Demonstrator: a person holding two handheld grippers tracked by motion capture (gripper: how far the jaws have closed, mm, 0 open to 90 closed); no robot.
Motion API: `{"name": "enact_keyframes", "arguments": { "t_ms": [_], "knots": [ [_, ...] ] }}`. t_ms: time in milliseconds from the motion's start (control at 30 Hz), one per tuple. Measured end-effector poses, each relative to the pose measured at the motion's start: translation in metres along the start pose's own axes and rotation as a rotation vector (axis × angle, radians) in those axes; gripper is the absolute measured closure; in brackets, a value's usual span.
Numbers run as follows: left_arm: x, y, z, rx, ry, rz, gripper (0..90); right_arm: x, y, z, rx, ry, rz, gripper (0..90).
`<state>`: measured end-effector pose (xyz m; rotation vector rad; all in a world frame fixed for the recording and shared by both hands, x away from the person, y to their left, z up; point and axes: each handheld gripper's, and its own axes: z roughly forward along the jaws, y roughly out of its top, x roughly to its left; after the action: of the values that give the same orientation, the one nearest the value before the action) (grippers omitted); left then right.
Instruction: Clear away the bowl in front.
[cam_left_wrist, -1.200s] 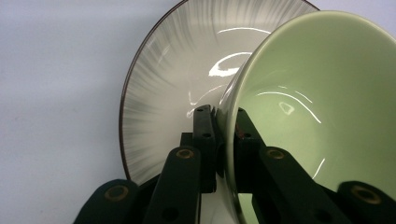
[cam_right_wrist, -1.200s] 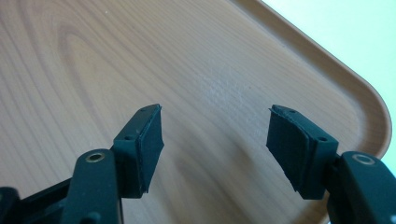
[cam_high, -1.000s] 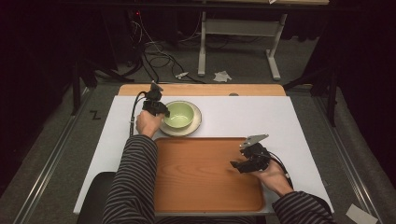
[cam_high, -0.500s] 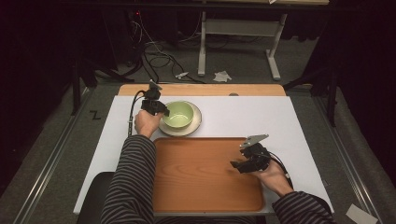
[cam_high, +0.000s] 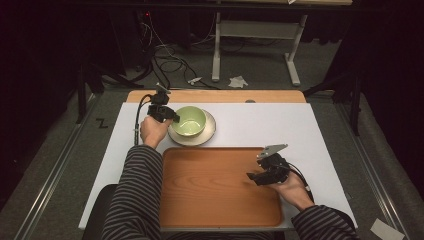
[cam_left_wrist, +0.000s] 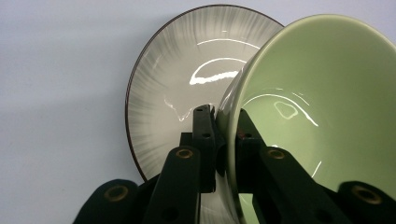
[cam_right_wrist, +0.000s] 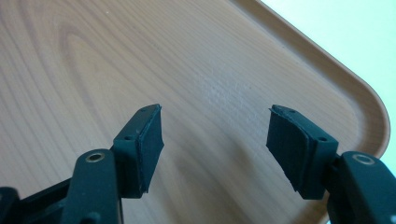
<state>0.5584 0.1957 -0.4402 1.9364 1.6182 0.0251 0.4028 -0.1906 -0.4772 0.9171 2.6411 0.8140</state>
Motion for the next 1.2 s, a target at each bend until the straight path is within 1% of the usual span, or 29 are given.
{"name": "enact_keyframes", "arguments": {
  "t_ms": [133,167,233,333,400,433,467,500,600,700,767,900,933,967,1000,1067,1200],
  "knots": [
    [-0.002,-0.001,-0.005,-0.006,-0.01,0.015,83.6,0.0,0.0,0.0,0.0,0.0,0.002,37.1],
    [-0.003,-0.001,-0.006,-0.008,-0.012,0.017,83.6,0.0,0.0,0.0,0.002,0.0,-0.005,37.2],
    [-0.004,-0.001,-0.007,-0.011,-0.012,0.018,83.6,0.0,0.0,0.0,0.001,0.0,0.001,37.1],
    [-0.007,-0.003,-0.013,-0.007,-0.033,0.028,83.7,0.0,0.0,0.0,-0.004,0.001,-0.001,37.2],
    [-0.011,-0.004,-0.016,0.0,-0.037,0.044,83.8,0.0,0.0,0.0,-0.004,0.002,0.0,37.2],
    [-0.011,-0.004,-0.016,0.0,-0.037,0.044,83.7,0.0,0.0,0.0,-0.004,0.002,0.0,37.2],
    [-0.015,-0.005,-0.019,0.003,-0.039,0.064,83.7,0.0,0.0,0.0,-0.001,0.002,0.0,37.2],
    [-0.015,-0.005,-0.019,0.003,-0.039,0.064,83.7,0.0,0.0,0.0,-0.001,-0.001,-0.007,37.2],
    [-0.019,-0.006,-0.024,0.006,-0.048,0.085,83.7,0.0,0.0,0.0,0.003,-0.002,-0.005,37.1],
    [-0.024,-0.008,-0.031,0.001,-0.042,0.1,83.7,0.0,0.0,0.0,0.003,-0.002,-0.005,37.2],
    [-0.027,-0.01,-0.035,-0.001,-0.05,0.11,83.6,0.0,0.0,0.0,0.005,-0.001,-0.003,37.2],
    [-0.031,-0.012,-0.041,-0.007,-0.063,0.109,83.6,0.0,0.0,0.001,0.006,0.001,-0.001,37.2],
    [-0.034,-0.013,-0.044,-0.008,-0.067,0.115,83.6,0.0,0.0,0.001,0.008,0.003,0.001,37.2],
    [-0.034,-0.013,-0.044,-0.008,-0.067,0.115,83.6,0.0,0.0,0.0,0.008,0.002,0.0,37.2],
    [-0.036,-0.015,-0.048,-0.012,-0.082,0.122,83.6,0.0,0.0,0.0,0.005,0.001,-0.003,37.2],
    [-0.04,-0.016,-0.051,-0.012,-0.093,0.133,83.7,0.0,0.0,0.0,0.005,0.001,0.0,37.2],
    [-0.047,-0.019,-0.056,-0.014,-0.105,0.159,83.7,0.0,0.0,0.001,0.001,0.003,-0.005,37.2]
  ]
}}
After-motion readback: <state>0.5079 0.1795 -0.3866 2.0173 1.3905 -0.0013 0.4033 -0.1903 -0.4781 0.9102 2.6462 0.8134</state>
